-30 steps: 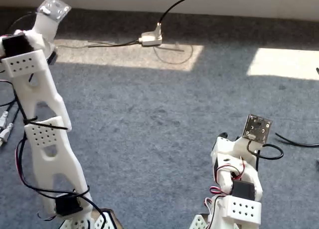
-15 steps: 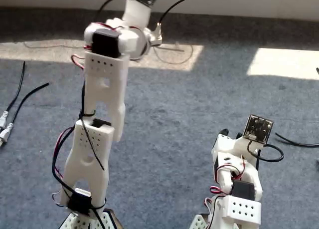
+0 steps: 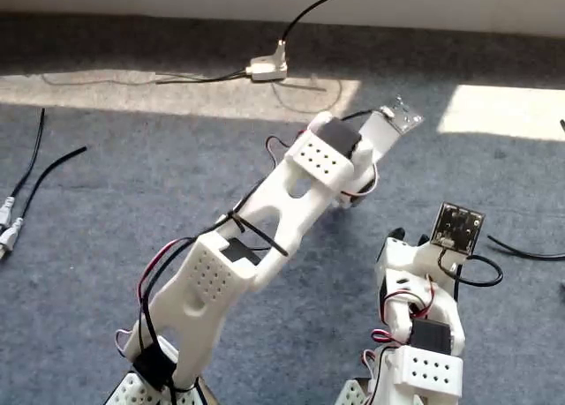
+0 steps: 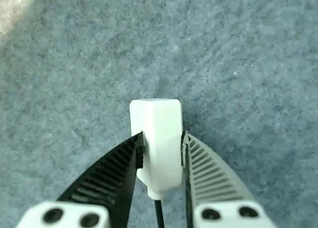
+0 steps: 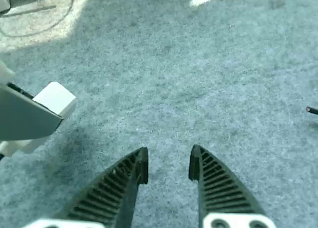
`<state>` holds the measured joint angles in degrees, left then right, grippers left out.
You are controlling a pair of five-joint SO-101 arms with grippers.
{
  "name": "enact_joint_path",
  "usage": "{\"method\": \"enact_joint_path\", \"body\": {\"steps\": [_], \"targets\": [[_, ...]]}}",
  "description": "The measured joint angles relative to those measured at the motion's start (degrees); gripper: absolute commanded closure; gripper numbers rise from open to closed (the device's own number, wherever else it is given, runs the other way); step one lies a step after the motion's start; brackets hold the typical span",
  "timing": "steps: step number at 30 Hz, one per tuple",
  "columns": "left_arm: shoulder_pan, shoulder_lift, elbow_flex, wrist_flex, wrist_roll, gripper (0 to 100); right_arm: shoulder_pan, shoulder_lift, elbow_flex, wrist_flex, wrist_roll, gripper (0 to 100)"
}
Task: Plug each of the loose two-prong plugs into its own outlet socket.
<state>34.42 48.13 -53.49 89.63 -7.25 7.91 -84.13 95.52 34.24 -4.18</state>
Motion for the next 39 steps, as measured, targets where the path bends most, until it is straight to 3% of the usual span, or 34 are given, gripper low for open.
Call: {"method": "enact_joint_path", "body": {"steps": [5, 11, 16, 28, 34, 39], "targets": [[-0.4, 0.0, 8.8, -12.3, 0.0, 99, 0.0, 0.0, 0.0, 0.0, 0.0, 84.6], [-2.5, -0.1, 12.3, -18.7, 0.1, 94, 0.0, 0.0, 0.0, 0.0, 0.0, 84.6], [-5.6, -0.1, 12.3, -19.3, 0.2, 83, 0.0, 0.0, 0.0, 0.0, 0.0, 84.6], [-17.0, 0.0, 12.7, -19.3, 0.2, 82, 0.0, 0.0, 0.0, 0.0, 0.0, 84.6], [-20.5, 0.0, 12.7, -19.3, -6.0, 82, 0.0, 0.0, 0.0, 0.0, 0.0, 84.6], [-23.3, 0.0, 12.7, -19.3, -6.9, 82, 0.0, 0.0, 0.0, 0.0, 0.0, 84.6]]}}
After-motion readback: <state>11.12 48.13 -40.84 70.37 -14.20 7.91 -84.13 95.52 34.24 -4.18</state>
